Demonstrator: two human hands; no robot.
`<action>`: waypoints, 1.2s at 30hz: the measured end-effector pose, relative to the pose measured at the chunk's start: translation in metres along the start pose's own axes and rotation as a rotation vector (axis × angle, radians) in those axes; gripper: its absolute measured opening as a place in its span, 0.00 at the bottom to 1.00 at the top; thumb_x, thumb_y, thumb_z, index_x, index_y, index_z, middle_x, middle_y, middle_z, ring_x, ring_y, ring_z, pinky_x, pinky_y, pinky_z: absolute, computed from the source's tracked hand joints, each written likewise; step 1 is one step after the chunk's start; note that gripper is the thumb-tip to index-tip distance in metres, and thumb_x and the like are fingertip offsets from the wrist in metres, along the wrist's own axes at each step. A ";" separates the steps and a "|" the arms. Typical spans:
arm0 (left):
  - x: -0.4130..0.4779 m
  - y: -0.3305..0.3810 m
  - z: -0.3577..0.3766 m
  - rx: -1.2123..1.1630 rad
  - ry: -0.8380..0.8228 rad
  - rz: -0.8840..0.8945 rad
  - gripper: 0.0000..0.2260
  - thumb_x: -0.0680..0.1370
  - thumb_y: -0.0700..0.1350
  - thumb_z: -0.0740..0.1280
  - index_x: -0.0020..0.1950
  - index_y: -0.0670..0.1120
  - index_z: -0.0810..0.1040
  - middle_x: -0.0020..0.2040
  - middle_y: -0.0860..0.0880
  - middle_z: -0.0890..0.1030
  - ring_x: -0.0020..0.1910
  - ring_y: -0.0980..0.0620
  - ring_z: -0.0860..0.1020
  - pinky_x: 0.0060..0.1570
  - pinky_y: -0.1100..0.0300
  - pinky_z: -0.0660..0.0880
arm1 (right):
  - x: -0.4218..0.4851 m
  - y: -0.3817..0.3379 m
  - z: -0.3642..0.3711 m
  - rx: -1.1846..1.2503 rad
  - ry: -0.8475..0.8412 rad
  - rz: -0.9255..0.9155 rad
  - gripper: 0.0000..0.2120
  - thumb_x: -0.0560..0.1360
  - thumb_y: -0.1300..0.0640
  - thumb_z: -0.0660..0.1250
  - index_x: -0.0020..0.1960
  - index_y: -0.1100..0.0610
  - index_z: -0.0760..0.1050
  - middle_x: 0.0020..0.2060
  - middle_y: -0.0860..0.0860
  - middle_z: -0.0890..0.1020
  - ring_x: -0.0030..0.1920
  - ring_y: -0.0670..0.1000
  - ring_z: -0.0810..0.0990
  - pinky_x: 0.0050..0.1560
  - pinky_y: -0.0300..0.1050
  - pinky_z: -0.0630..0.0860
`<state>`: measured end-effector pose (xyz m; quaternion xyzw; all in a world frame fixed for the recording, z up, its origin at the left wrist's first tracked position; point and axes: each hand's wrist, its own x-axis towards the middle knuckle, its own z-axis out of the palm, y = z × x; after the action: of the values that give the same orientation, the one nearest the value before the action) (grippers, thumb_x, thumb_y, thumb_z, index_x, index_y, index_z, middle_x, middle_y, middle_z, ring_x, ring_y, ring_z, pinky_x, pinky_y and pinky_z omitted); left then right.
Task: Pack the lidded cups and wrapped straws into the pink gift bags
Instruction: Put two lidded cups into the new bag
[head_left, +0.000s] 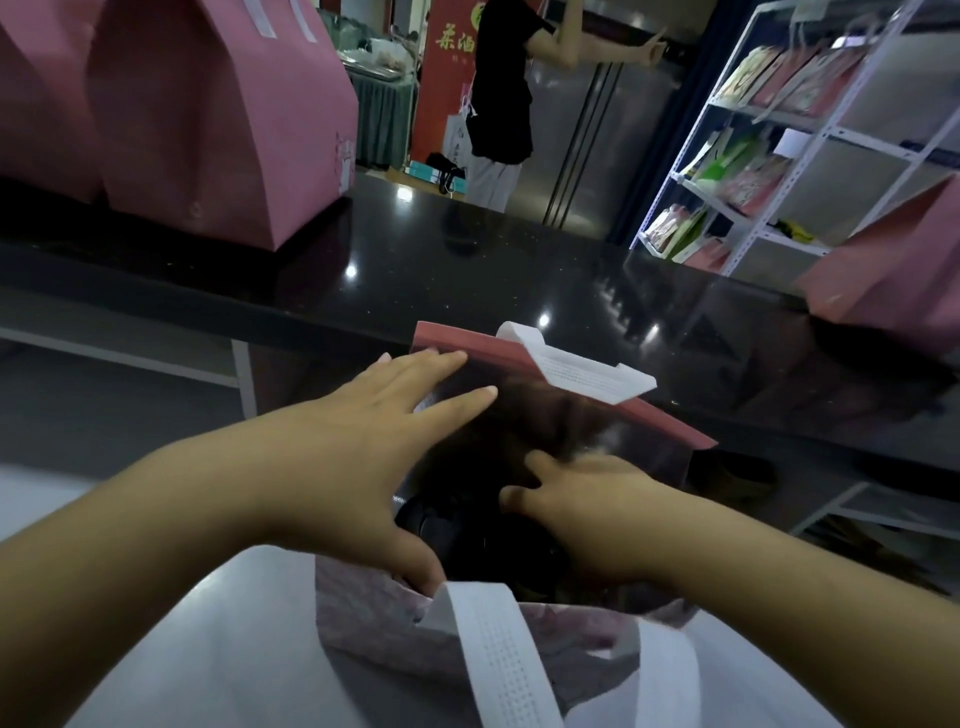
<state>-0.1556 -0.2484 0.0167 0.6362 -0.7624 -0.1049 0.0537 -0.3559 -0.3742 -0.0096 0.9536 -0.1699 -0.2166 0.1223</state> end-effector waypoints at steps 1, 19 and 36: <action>0.000 0.000 0.000 -0.003 0.004 0.002 0.52 0.57 0.74 0.66 0.62 0.72 0.27 0.66 0.69 0.26 0.69 0.58 0.29 0.67 0.56 0.46 | 0.002 0.000 0.001 -0.001 -0.016 0.004 0.38 0.68 0.46 0.72 0.71 0.45 0.55 0.58 0.53 0.66 0.48 0.56 0.73 0.40 0.45 0.71; 0.000 -0.005 -0.006 0.005 0.303 0.039 0.38 0.64 0.69 0.64 0.71 0.62 0.56 0.71 0.62 0.59 0.67 0.65 0.56 0.62 0.65 0.60 | -0.021 0.012 -0.031 0.233 0.058 0.024 0.25 0.73 0.52 0.67 0.69 0.42 0.66 0.61 0.45 0.73 0.59 0.50 0.73 0.56 0.46 0.73; -0.009 0.167 -0.057 0.276 0.512 0.310 0.20 0.73 0.63 0.59 0.56 0.52 0.77 0.48 0.52 0.81 0.42 0.54 0.78 0.37 0.54 0.79 | -0.232 0.049 -0.013 0.376 0.460 0.283 0.19 0.74 0.43 0.65 0.64 0.40 0.69 0.54 0.39 0.76 0.52 0.41 0.75 0.50 0.44 0.77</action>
<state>-0.3021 -0.2168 0.1105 0.5195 -0.8191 0.1720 0.1723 -0.5606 -0.3297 0.1030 0.9503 -0.3055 0.0590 0.0081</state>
